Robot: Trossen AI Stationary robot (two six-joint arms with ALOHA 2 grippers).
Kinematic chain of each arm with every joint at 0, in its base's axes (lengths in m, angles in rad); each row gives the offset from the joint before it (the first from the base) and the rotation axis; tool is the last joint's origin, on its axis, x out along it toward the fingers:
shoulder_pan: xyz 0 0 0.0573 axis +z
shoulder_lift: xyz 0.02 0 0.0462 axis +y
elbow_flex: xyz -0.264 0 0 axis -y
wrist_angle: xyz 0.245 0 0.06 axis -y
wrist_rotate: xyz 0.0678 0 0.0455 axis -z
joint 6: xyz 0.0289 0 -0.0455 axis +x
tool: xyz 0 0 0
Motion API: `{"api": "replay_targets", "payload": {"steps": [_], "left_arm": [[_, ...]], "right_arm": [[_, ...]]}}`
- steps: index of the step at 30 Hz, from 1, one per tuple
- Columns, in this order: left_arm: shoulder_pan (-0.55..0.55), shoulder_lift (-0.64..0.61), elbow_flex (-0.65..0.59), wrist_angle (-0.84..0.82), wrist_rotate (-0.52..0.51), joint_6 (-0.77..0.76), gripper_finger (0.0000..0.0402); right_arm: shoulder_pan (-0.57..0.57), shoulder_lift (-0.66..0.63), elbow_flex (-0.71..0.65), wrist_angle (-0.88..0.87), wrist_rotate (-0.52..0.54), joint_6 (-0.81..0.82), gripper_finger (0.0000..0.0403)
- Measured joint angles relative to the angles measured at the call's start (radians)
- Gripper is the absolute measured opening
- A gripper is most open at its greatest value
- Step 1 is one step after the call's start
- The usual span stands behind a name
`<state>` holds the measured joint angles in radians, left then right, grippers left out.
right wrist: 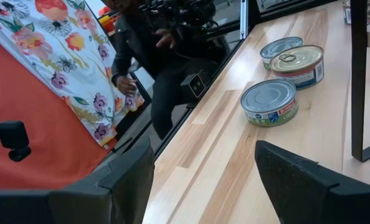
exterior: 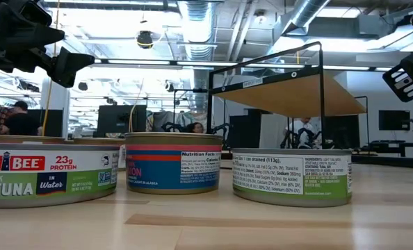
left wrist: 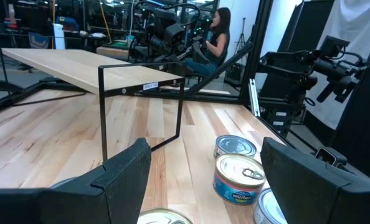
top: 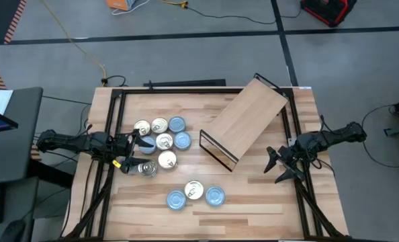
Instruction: Stack canned seafood by type on shelf
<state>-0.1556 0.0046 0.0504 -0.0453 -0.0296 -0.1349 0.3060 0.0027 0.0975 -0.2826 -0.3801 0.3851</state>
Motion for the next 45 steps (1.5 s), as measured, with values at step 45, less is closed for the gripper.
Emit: {"api": "replay_targets", "payload": {"steps": [45], "left_arm": [[0.0, 0.0, -0.002, 0.31, -0.357, 0.06, 0.0293]], "right_arm": [[0.0, 0.0, 0.008, 0.037, 0.0, -0.12, 0.0301]]}}
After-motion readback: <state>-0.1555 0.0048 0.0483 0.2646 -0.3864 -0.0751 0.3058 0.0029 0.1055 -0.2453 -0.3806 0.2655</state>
